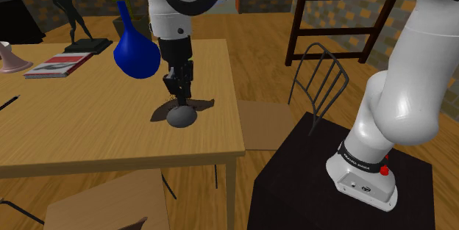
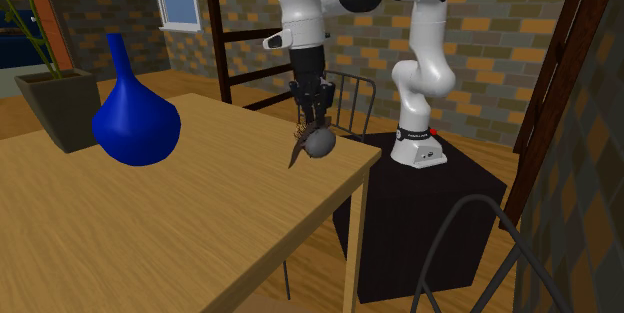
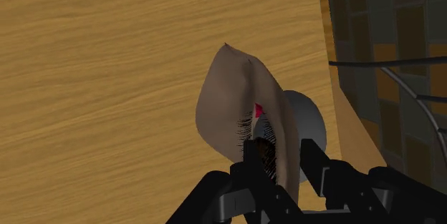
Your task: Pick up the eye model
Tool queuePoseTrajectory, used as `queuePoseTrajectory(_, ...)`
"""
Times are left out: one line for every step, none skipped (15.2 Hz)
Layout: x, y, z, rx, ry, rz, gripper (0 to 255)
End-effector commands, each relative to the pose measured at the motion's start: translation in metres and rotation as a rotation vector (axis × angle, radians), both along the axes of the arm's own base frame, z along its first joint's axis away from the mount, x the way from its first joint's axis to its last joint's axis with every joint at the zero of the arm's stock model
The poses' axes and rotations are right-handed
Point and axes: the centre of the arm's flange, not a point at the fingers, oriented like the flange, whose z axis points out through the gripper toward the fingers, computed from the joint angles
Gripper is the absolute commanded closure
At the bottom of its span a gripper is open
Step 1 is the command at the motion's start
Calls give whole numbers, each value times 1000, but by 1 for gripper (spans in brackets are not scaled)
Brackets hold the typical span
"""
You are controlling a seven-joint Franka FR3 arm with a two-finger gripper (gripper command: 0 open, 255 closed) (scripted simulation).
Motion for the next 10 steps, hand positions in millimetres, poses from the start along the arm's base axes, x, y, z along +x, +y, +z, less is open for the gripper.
queuePoseTrajectory(1,0,11,0,0,0,255)
queuePoseTrajectory(1,0,16,0,0,0,255)
queuePoseTrajectory(1,0,21,0,0,0,255)
queuePoseTrajectory(1,0,27,0,0,0,255)
queuePoseTrajectory(1,0,32,0,0,0,255)
queuePoseTrajectory(1,0,37,0,0,0,255)
queuePoseTrajectory(1,0,42,0,0,0,255)
queuePoseTrajectory(1,0,48,0,0,0,255)
queuePoseTrajectory(1,0,49,0,0,0,255)
queuePoseTrajectory(1,0,49,0,0,0,255)
